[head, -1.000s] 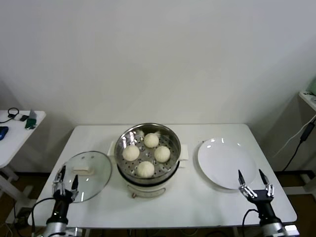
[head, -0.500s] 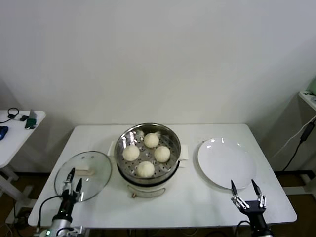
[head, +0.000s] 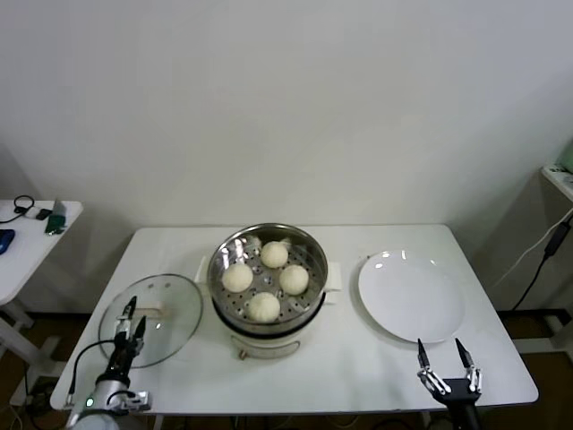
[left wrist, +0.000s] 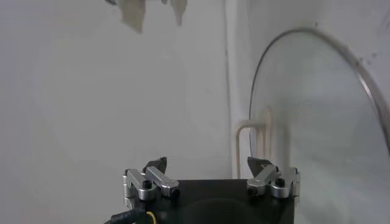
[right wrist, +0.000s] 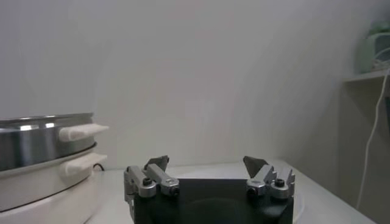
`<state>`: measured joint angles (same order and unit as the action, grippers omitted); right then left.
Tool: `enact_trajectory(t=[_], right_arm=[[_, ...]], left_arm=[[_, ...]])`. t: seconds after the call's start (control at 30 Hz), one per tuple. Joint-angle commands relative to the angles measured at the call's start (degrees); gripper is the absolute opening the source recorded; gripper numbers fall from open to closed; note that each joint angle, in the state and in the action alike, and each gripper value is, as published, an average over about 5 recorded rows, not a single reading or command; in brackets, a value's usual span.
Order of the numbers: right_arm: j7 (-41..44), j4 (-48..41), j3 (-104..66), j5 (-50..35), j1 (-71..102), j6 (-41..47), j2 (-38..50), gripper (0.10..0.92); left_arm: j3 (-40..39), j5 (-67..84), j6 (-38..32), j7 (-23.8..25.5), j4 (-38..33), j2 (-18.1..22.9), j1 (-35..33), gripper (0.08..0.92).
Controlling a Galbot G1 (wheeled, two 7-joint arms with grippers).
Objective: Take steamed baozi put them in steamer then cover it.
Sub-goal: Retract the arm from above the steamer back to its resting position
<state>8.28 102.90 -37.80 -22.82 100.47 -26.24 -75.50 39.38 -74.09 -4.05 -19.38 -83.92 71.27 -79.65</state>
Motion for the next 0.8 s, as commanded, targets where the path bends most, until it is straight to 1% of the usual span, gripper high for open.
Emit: enact_trajectory(t=[0.03,0.43,0.73,0.8], right_arm=[[0.0,0.0,0.3,0.6,1.0,-1.0,-0.6,0.823],[0.2,-0.2,0.3,1.6,1.5,-1.8,-1.5,0.823],[0.2,-0.8,0.6,2.3,1.6,-2.5,-2.1,0.823],[0.2,-0.8,0.6,2.4,1.6,-2.6,-2.3,0.823]], left_arm=[[-0.1,-0.8,0.5,0.8,3.7,-0.5,3.4,0.823],[-1.4,-0.1,1.6,2.0,5.9,-1.0,6.9,0.823],[-1.9,0.4,1.8,2.1,7.3,-1.0,7.6,0.823],[-2.0,0.4,1.9,2.1,7.6,-0.9,7.8,0.805]])
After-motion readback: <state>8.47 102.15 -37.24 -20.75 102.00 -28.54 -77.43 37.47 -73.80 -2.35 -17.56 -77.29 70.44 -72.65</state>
